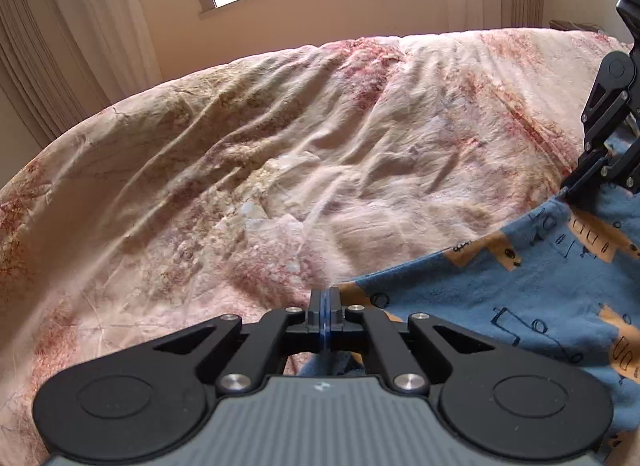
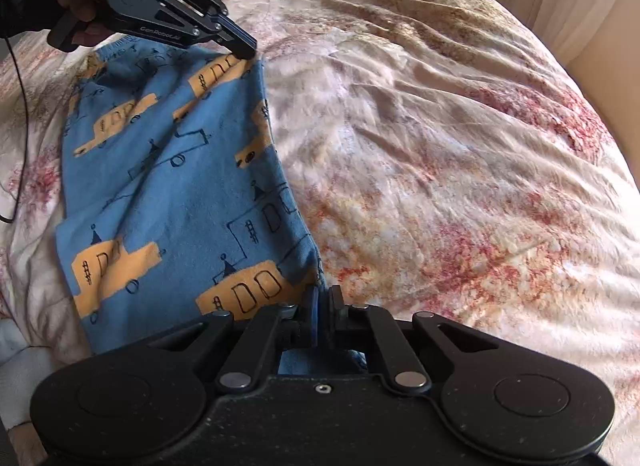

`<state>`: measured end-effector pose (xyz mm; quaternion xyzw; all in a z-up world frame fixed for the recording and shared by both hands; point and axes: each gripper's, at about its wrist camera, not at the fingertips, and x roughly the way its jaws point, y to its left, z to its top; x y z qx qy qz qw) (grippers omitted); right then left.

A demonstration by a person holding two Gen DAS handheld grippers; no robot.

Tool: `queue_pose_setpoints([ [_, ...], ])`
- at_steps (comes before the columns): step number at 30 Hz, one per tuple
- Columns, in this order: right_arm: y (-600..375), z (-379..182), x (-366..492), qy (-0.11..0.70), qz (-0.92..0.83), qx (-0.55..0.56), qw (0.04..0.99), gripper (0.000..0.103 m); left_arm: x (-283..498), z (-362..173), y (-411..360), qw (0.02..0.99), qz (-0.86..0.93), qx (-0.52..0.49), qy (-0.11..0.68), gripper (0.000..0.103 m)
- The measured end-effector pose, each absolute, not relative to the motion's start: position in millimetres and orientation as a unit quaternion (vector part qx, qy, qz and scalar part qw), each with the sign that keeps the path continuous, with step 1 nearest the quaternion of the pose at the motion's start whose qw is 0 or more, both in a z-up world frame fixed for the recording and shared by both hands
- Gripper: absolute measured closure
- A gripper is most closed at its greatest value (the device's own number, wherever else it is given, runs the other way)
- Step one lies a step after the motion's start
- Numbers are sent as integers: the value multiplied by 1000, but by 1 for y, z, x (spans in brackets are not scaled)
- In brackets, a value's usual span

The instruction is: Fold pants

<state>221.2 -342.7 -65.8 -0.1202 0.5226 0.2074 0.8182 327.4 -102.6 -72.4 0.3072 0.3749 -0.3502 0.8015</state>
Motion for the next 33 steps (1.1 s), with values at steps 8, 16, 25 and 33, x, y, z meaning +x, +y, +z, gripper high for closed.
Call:
queue_pose_setpoints([
  [8, -335, -47, 207, 470, 147, -93, 865, 54, 302, -47, -47, 852, -321, 223, 348, 38],
  [16, -237, -53, 185, 438, 153, -134, 876, 25, 242, -86, -7, 843, -219, 299, 390, 43],
  [25, -361, -81, 115, 482, -65, -44, 873, 3, 245, -79, 73, 856, -140, 319, 382, 32],
  [33, -336, -61, 100, 391, -92, -17, 916, 5, 227, -42, -7, 895, -248, 171, 328, 9],
])
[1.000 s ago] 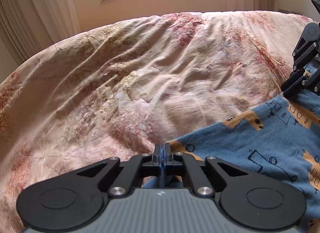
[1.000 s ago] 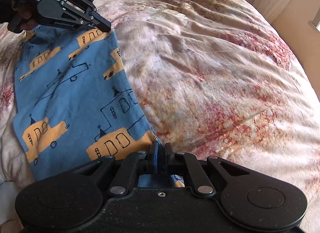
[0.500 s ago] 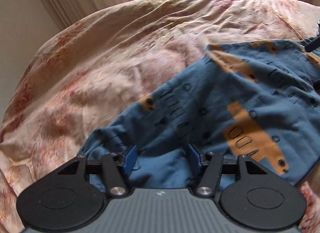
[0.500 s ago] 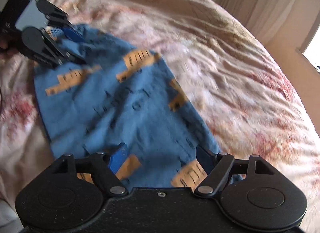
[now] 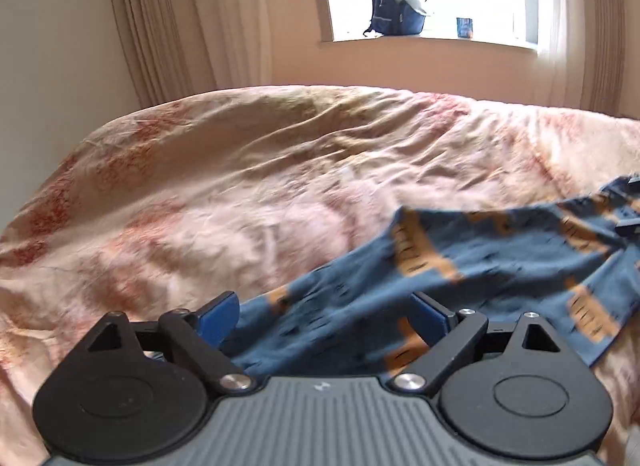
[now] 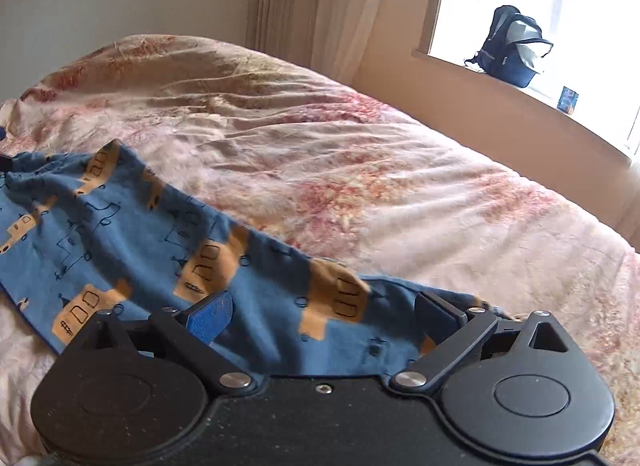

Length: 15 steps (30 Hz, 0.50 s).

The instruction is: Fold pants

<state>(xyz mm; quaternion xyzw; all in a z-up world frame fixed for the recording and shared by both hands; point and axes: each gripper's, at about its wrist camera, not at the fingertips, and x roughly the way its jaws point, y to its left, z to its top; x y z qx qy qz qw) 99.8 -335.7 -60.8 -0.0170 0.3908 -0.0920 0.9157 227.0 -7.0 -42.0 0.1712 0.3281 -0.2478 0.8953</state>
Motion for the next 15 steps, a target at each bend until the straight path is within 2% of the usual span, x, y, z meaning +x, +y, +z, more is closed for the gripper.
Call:
queue_pose_setpoints([
  [4, -343, -81, 102, 419, -148, -50, 894, 5, 243, -94, -70, 872, -225, 209, 381, 10],
  [7, -385, -84, 63, 405, -206, -33, 890, 1, 239, -111, -60, 877, -214, 239, 357, 0],
  [9, -405, -86, 39, 396, -251, -62, 881, 1, 241, -106, -46, 875, -203, 244, 366, 0],
  [11, -428, -78, 13, 375, -261, -36, 889, 1, 246, -92, -33, 875, -182, 243, 376, 0],
  [15, -458, -45, 9, 354, -222, -36, 908, 1, 248, -55, -50, 885, -187, 254, 343, 0],
])
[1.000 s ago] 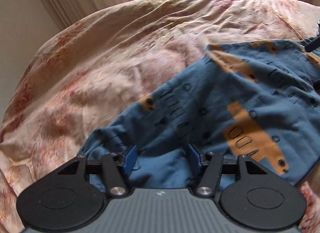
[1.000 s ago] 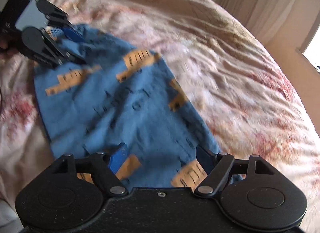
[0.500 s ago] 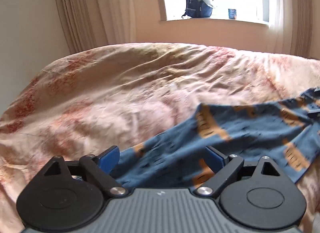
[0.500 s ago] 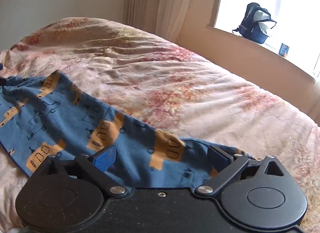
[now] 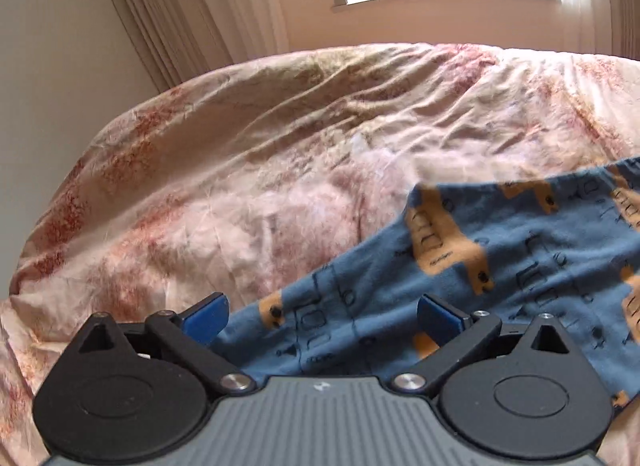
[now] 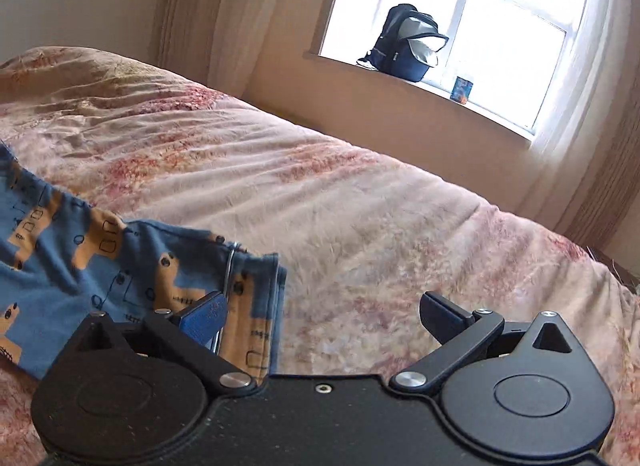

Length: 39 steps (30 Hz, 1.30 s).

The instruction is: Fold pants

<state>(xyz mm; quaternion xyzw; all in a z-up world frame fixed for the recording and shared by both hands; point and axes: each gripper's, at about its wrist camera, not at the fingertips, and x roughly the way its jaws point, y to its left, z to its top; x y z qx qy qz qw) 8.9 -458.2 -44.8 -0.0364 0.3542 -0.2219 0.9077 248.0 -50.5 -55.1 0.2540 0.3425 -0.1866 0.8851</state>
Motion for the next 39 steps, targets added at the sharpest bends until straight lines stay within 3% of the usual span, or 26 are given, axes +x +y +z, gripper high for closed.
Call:
queue_pose_setpoints([
  [7, -491, 74, 46, 281, -141, -33, 949, 1, 224, -16, -183, 866, -312, 254, 297, 0],
  [10, -496, 112, 28, 221, -167, 76, 958, 1, 212, -19, -239, 845, -381, 221, 304, 0],
  [16, -464, 55, -52, 228, -192, 262, 918, 1, 196, -52, -348, 789, -479, 214, 320, 0],
  [24, -472, -41, -52, 377, -208, 347, 834, 44, 195, -113, -432, 734, -511, 305, 328, 0],
  [27, -472, -68, -50, 399, -199, 344, 826, 53, 201, -118, -429, 728, -523, 297, 329, 0],
  [30, -477, -74, -52, 382, -193, 368, 825, 53, 207, -111, -423, 733, -518, 274, 346, 0],
  [34, -482, -77, -56, 364, -196, 401, 818, 59, 217, -80, -416, 729, -513, 221, 395, 11],
  [37, -485, -78, -59, 355, -195, 428, 808, 73, 215, -65, -423, 714, -503, 215, 437, 25],
  [39, -484, -77, -60, 355, -197, 429, 807, 81, 213, -58, -429, 696, -508, 190, 470, 29],
])
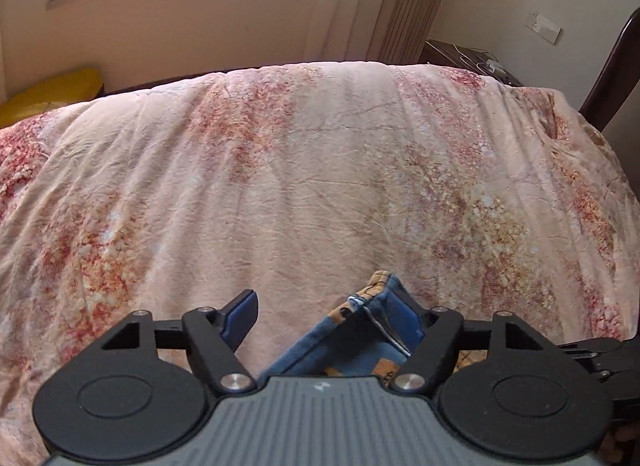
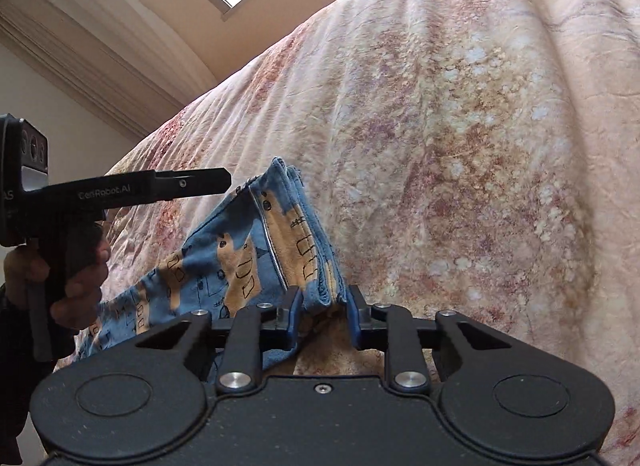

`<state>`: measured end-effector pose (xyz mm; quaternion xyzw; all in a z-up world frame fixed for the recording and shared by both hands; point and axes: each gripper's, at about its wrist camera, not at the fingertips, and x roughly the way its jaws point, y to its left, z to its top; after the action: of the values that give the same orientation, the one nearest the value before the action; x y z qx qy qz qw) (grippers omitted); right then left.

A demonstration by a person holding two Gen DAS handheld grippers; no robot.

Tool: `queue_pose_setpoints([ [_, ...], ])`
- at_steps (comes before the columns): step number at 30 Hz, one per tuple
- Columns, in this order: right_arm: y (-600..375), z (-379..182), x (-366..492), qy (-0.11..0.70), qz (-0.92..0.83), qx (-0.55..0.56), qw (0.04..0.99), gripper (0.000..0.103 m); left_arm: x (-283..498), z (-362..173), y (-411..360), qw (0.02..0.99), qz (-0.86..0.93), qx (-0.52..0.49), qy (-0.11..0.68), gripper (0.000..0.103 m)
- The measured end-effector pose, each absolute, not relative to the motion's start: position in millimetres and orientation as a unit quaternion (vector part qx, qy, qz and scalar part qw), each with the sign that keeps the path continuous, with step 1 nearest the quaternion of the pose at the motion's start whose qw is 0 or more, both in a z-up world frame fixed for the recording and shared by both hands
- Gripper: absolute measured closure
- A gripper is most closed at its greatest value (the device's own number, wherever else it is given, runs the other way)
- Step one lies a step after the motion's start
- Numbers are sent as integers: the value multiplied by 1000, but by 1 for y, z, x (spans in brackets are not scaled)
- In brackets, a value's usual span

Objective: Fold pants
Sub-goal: 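Grasp the folded pants edge with the right gripper while the left gripper pinches the waistband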

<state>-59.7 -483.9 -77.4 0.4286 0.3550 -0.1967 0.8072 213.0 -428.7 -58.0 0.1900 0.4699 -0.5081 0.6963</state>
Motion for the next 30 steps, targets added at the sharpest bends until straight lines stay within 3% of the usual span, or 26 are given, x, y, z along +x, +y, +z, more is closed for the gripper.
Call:
queue_pose_setpoints([
  [4, -471, -65, -54, 361, -202, 367, 833, 86, 208, -58, -441, 647, -510, 148, 548, 32],
  [7, -450, -56, -44, 371, -191, 284, 863, 87, 201, -68, -455, 632, -479, 149, 591, 26],
  [13, -411, -44, -31, 378, -169, 150, 898, 88, 188, -82, -476, 637, -426, 179, 618, 29],
  [16, -403, -43, -27, 381, -162, 120, 902, 88, 178, -79, -480, 637, -419, 197, 616, 38],
  [23, -386, -43, -17, 377, -142, 77, 912, 88, 172, -77, -480, 658, -385, 245, 599, 79],
  [26, -383, -43, -15, 377, -136, 69, 914, 88, 177, -77, -470, 659, -385, 232, 603, 88],
  [30, -378, -42, -15, 374, -126, 59, 917, 89, 182, -68, -448, 663, -411, 196, 595, 89],
])
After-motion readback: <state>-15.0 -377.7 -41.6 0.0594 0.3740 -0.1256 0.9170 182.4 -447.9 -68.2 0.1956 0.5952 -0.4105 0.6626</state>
